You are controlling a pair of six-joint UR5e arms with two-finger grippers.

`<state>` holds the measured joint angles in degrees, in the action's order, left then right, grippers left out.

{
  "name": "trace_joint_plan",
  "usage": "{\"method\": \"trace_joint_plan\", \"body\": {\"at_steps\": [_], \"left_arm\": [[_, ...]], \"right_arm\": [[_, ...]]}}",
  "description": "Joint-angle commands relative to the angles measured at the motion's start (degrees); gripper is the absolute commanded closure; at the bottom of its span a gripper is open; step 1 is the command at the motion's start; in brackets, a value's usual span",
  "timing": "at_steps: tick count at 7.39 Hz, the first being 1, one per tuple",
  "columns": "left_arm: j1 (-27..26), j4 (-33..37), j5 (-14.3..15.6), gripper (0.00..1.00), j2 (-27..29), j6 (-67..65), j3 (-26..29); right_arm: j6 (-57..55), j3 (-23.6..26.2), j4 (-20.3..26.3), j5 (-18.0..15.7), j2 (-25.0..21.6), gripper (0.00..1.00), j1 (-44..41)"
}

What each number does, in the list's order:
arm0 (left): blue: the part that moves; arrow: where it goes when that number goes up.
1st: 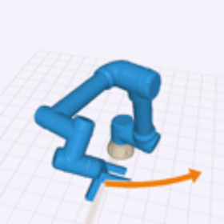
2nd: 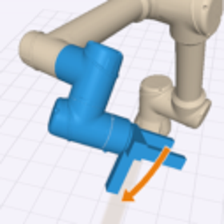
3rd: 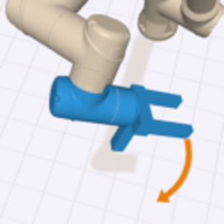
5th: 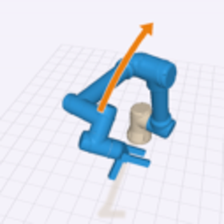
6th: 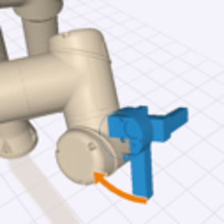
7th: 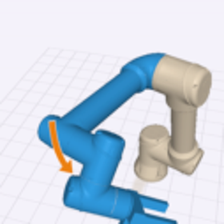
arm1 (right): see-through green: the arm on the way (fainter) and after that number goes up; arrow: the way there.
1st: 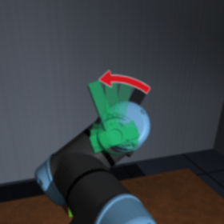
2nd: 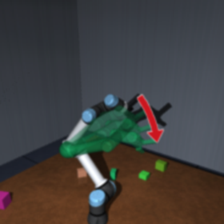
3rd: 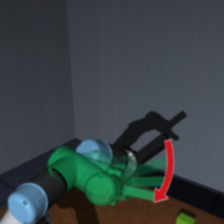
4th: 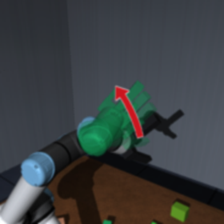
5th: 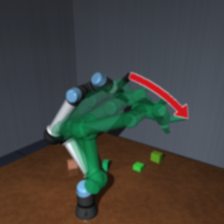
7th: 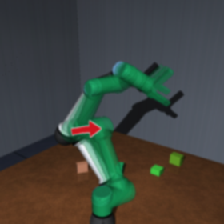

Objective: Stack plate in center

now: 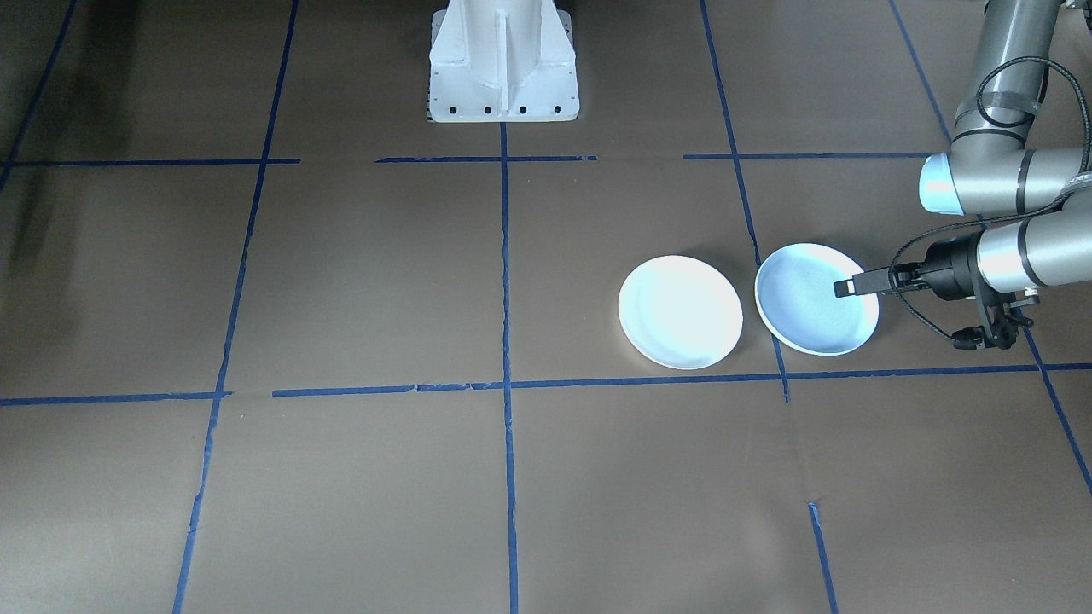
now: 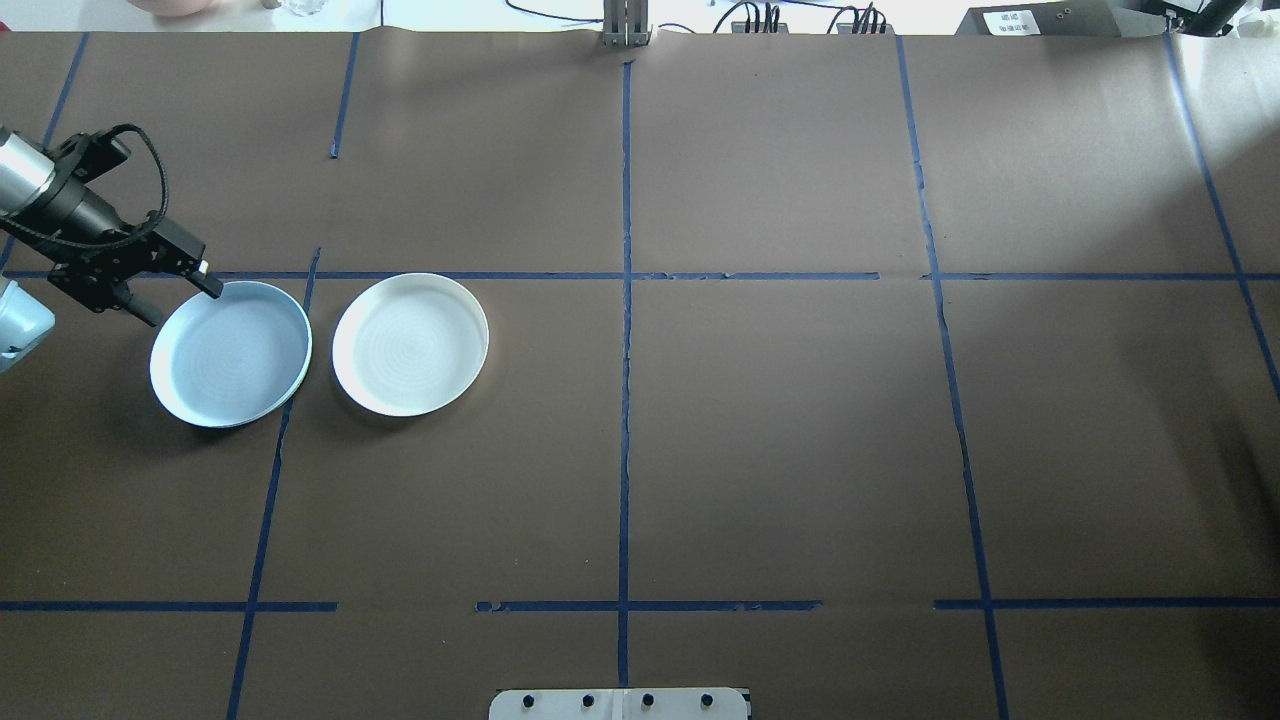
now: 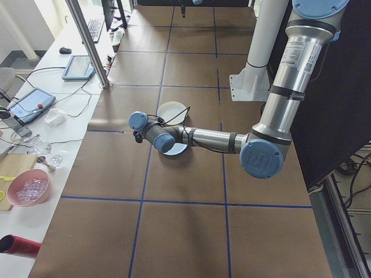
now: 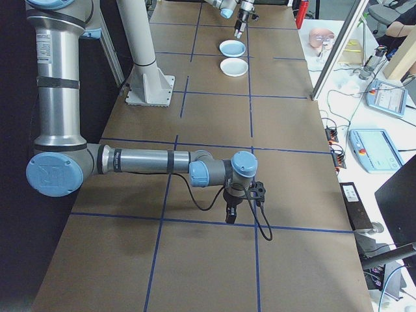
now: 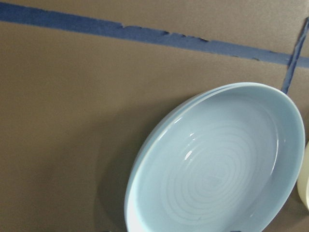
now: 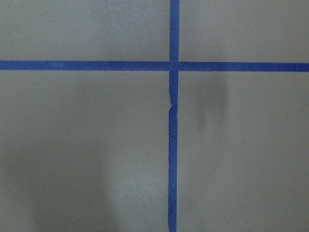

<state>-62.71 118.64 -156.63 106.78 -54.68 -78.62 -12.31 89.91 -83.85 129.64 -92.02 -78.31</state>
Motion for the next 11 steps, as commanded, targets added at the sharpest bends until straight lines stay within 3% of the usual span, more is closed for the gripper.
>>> {"method": "trace_joint_plan", "body": {"at_steps": [1, 2, 4, 6, 11], "left_arm": [[7.72, -0.17, 8.48, 0.0, 5.43, -20.68, -4.5], [10.48, 0.01, 12.45, 0.0, 6.67, -26.04, -5.4], [13.12, 0.01, 13.71, 0.0, 7.64, -26.09, -5.49], [16.2, -0.34, 20.89, 0.0, 7.48, -26.0, -5.67], [18.58, -13.78, 23.03, 0.01, 6.6, -26.18, -12.52]], "right_arm": [[0.0, 0.0, 0.0, 0.0, 0.0, 0.0, 0.0], [0.0, 0.0, 0.0, 0.0, 0.0, 0.0, 0.0], [0.0, 0.0, 0.0, 0.0, 0.0, 0.0, 0.0], [0.0, 0.09, 0.0, 0.0, 0.0, 0.0, 0.0], [0.0, 0.0, 0.0, 0.0, 0.0, 0.0, 0.0]]}}
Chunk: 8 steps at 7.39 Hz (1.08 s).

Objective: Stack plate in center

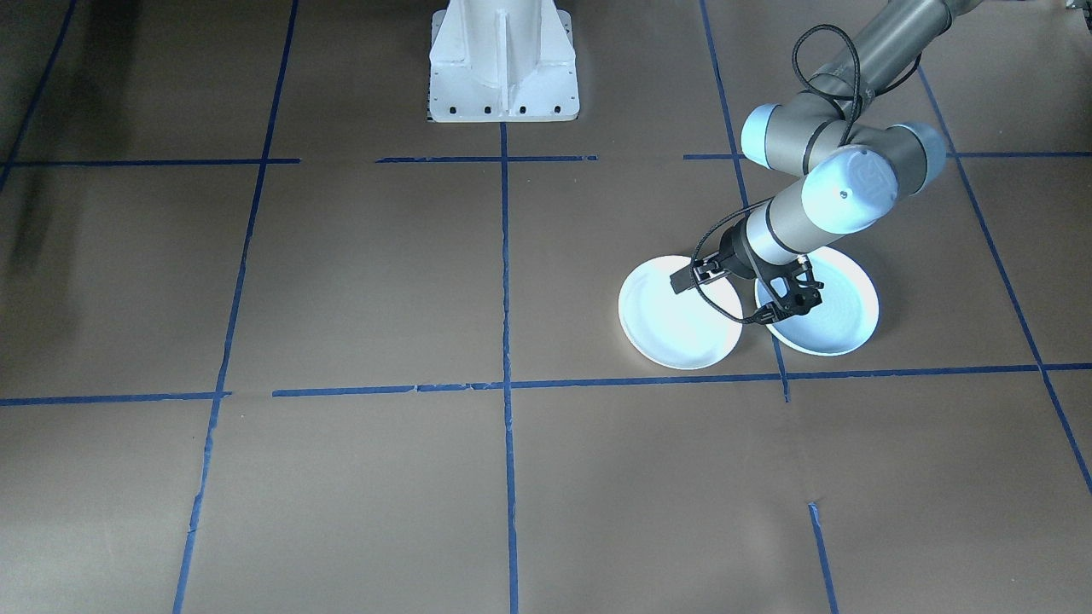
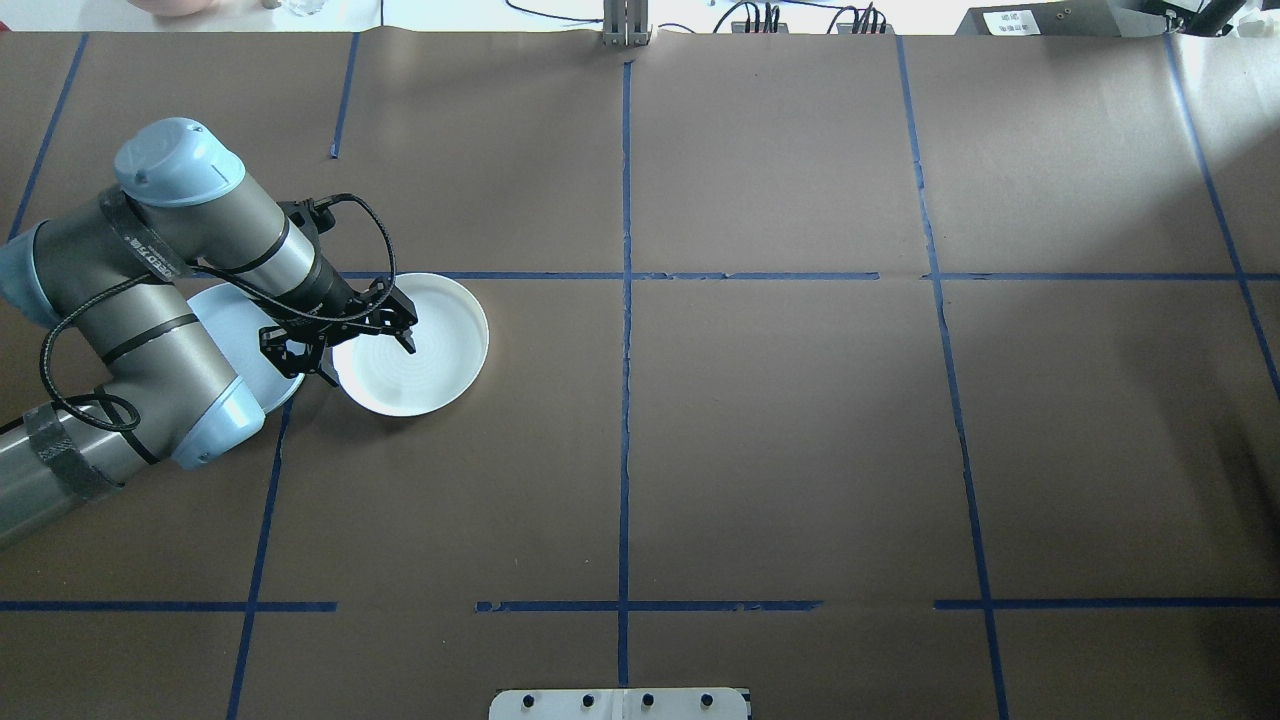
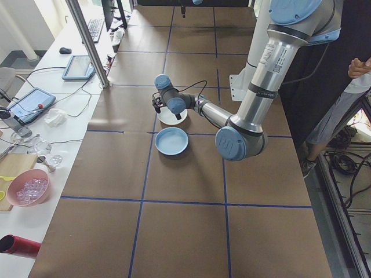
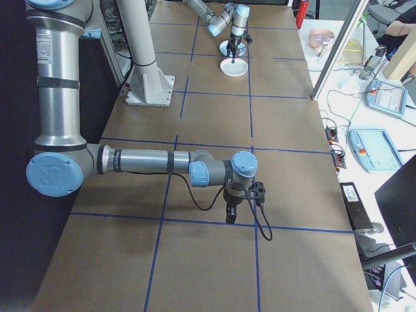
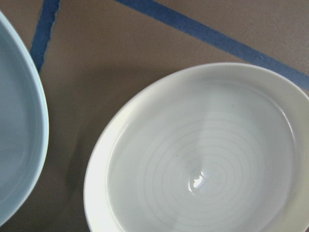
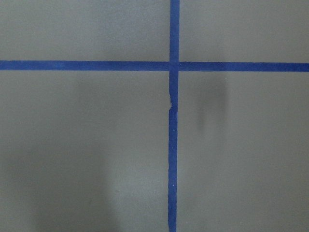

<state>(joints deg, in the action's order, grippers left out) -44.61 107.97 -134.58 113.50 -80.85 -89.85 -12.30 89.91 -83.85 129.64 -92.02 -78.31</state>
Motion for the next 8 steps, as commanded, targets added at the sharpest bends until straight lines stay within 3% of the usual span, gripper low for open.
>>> {"method": "trace_joint_plan", "body": {"at_steps": [1, 8], "left_arm": [[0.57, -2.42, 2.9, 0.02, -2.55, -0.01, -1.56], [0.84, -0.05, 2.65, 0.11, -3.81, -4.93, -0.77]], "right_arm": [[0.0, 0.0, 0.0, 0.0, 0.0, 0.0, 0.0], [0.0, 0.0, 0.0, 0.0, 0.0, 0.0, 0.0]]}}
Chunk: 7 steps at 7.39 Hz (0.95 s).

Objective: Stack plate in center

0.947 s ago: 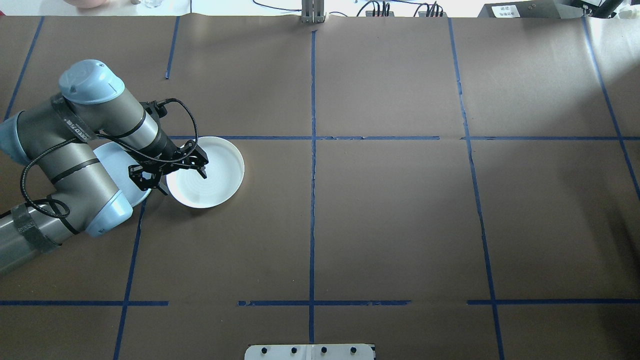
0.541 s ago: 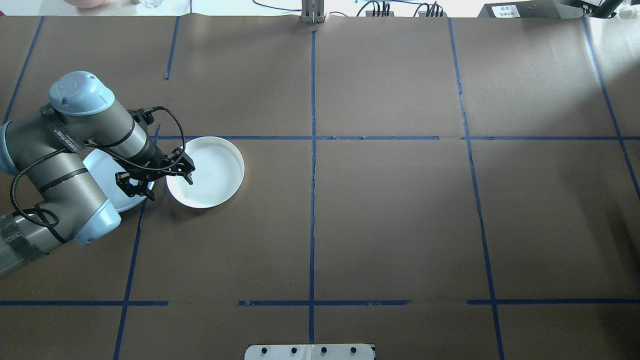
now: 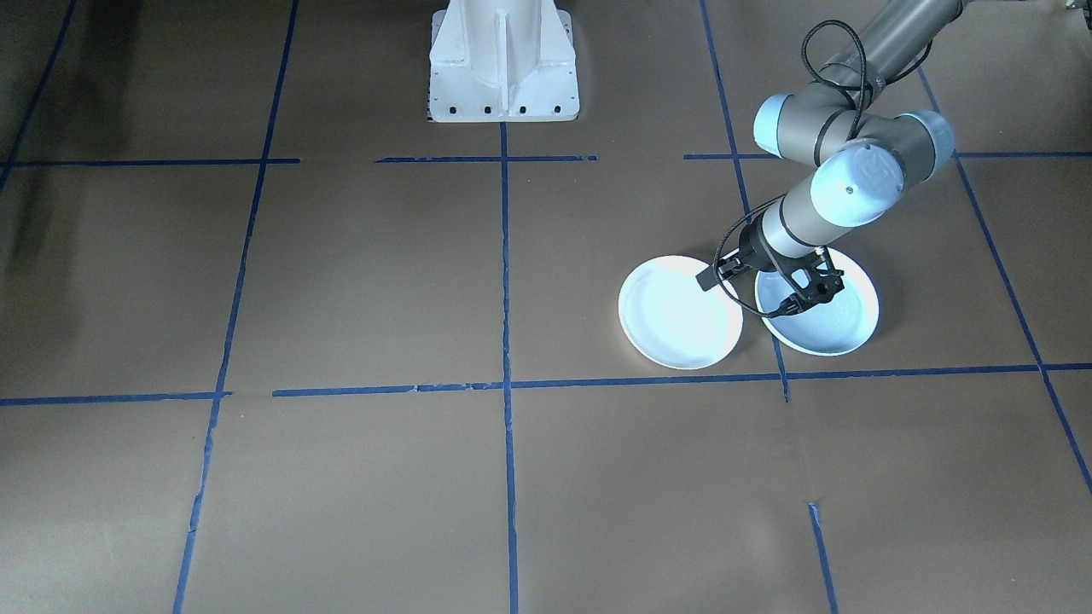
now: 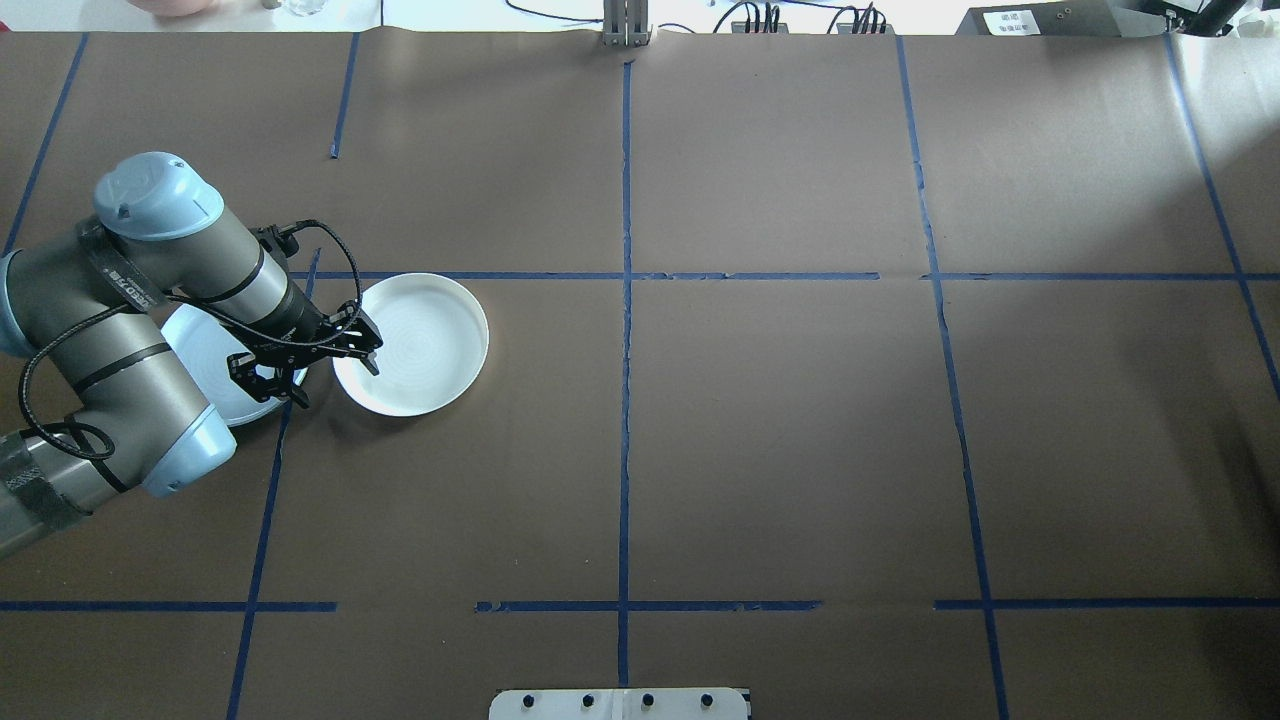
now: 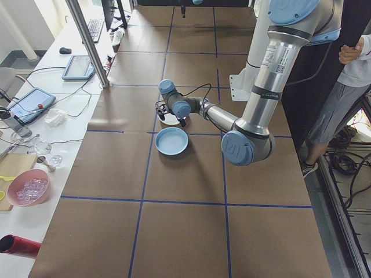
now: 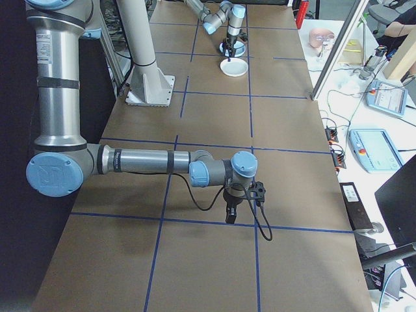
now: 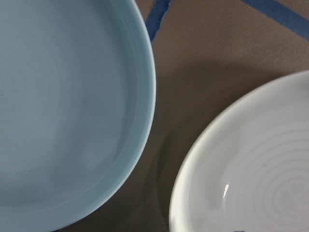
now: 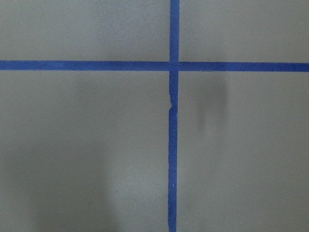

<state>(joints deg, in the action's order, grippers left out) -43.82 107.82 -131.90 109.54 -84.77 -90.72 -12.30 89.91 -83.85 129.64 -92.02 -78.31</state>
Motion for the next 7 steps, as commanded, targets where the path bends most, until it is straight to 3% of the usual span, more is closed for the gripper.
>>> {"method": "trace_joint_plan", "body": {"at_steps": [1, 3, 4, 6, 7], "left_arm": [[0.05, 0.9, 0.06, 0.15, 0.23, -1.01, 0.45], [0.23, 2.92, 0.06, 0.21, 0.15, -1.09, 1.85], [0.23, 3.01, 0.06, 0.32, 0.23, -1.09, 1.94], [0.23, 3.71, 0.06, 0.62, 0.23, -1.09, 2.03], [0.32, 3.8, 0.06, 0.87, 0.23, -1.09, 2.03]], "right_arm": [[0.0, 0.0, 0.0, 0.0, 0.0, 0.0, 0.0], [0.0, 0.0, 0.0, 0.0, 0.0, 0.0, 0.0], [0.0, 0.0, 0.0, 0.0, 0.0, 0.0, 0.0], [0.0, 0.0, 0.0, 0.0, 0.0, 0.0, 0.0], [0.0, 0.0, 0.0, 0.0, 0.0, 0.0, 0.0]]}}
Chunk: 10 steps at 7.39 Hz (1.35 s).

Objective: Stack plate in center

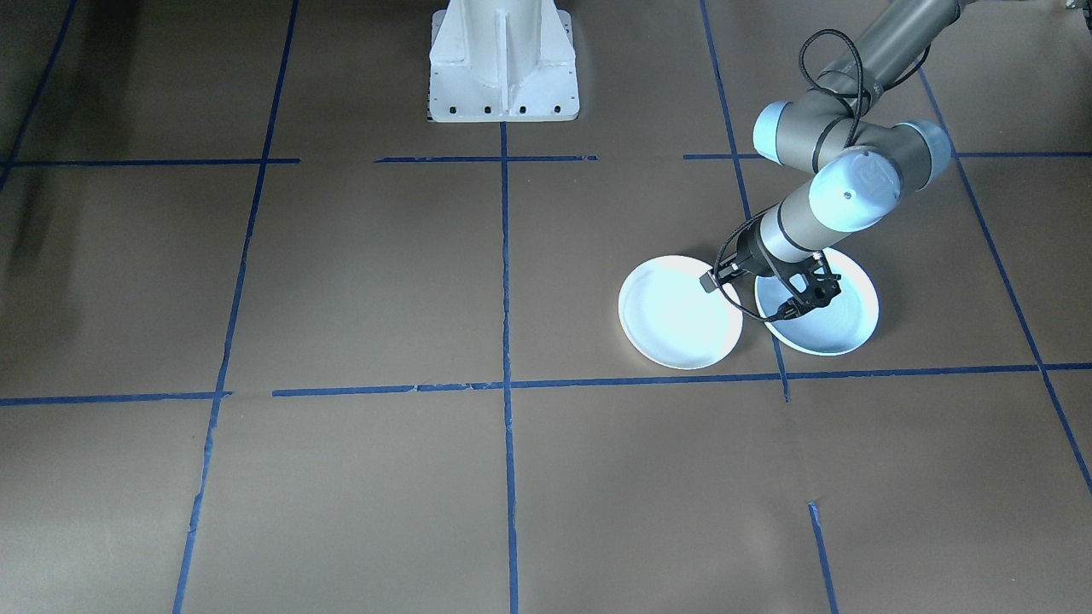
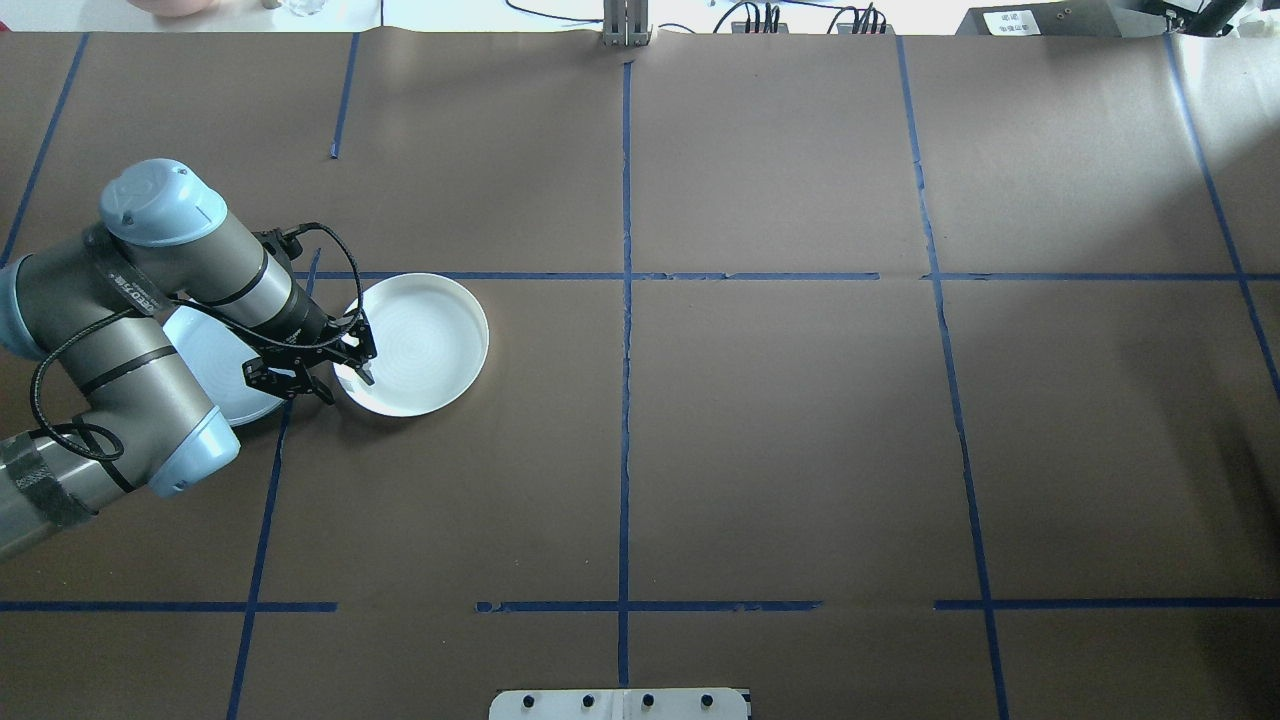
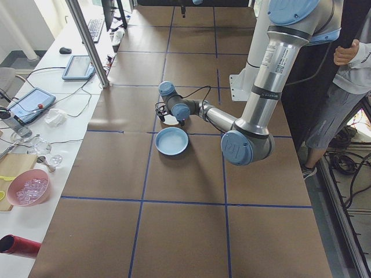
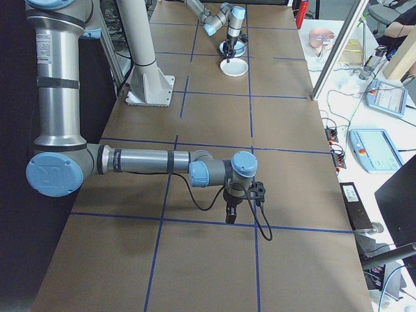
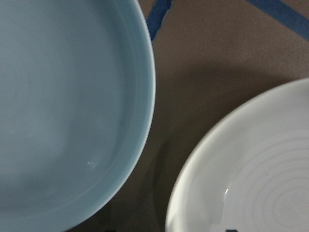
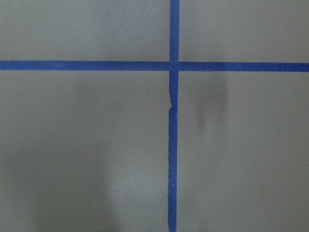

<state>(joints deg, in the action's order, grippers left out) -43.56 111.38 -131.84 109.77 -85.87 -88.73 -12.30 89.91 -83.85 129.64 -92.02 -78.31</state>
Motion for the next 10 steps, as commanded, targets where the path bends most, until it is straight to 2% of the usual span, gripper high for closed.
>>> {"method": "trace_joint_plan", "body": {"at_steps": [1, 4, 5, 7, 9, 10], "left_arm": [[-0.03, 0.24, 0.0, 1.0, 0.0, 0.0, -0.12], [-0.3, 0.07, -0.44, 1.0, -0.17, 0.35, -1.7], [-0.91, -0.11, -0.35, 1.0, -1.22, 0.87, -4.32], [-4.84, -0.72, -0.53, 1.0, -4.46, 5.76, -7.67], [-9.06, -0.02, -0.61, 1.0, -10.34, 12.34, -10.75], [-11.87, 0.15, -2.62, 1.0, -11.85, 15.0, -10.41]], "right_arm": [[0.0, 0.0, 0.0, 0.0, 0.0, 0.0, 0.0], [0.0, 0.0, 0.0, 0.0, 0.0, 0.0, 0.0], [0.0, 0.0, 0.0, 0.0, 0.0, 0.0, 0.0], [0.0, 0.0, 0.0, 0.0, 0.0, 0.0, 0.0], [0.0, 0.0, 0.0, 0.0, 0.0, 0.0, 0.0], [0.0, 0.09, 0.0, 0.0, 0.0, 0.0, 0.0]]}}
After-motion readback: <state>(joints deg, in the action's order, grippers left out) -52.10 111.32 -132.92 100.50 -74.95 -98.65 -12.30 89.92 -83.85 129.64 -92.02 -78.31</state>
